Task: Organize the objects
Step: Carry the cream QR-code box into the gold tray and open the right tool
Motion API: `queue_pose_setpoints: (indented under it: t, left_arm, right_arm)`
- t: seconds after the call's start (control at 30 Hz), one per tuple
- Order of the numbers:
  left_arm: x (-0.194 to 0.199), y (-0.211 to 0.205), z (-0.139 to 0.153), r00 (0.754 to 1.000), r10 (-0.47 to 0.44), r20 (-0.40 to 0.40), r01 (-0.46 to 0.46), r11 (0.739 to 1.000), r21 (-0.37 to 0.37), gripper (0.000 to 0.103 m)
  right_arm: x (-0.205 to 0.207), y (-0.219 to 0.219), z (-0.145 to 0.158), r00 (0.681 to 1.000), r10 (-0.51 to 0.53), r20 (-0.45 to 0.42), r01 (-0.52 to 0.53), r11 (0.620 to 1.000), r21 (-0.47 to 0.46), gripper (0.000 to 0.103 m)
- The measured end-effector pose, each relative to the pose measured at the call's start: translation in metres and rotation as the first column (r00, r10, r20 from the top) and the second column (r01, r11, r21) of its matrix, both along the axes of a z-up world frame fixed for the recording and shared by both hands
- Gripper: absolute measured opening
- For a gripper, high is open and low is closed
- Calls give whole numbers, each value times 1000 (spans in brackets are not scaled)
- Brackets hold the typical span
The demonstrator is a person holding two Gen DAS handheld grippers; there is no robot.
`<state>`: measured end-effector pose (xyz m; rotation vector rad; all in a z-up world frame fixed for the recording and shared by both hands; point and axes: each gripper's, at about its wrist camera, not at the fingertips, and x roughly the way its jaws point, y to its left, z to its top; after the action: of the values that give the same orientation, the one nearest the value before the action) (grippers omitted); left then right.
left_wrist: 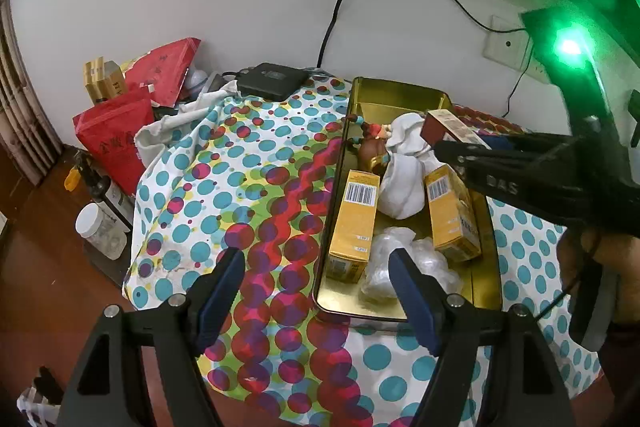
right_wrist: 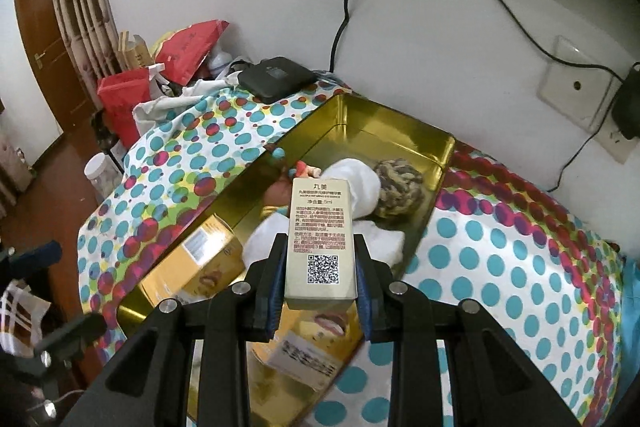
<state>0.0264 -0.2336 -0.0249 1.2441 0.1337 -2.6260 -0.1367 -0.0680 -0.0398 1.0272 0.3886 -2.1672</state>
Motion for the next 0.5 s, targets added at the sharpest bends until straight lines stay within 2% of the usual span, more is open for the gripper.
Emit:
queue_pose_setpoints:
  t: [0.17,0.5]
  left_arm:
    - [-2,-2,-1,1000,3,4,-3,1000,8,76]
    - [-5,-8,-1,1000,20,8,-20,1000,20,76]
  right_arm:
    - [-3,-12,-8,1000,-16,9,15,999,38,28]
    - [-3,-15,-15,999,-25,24,24,999,45,29]
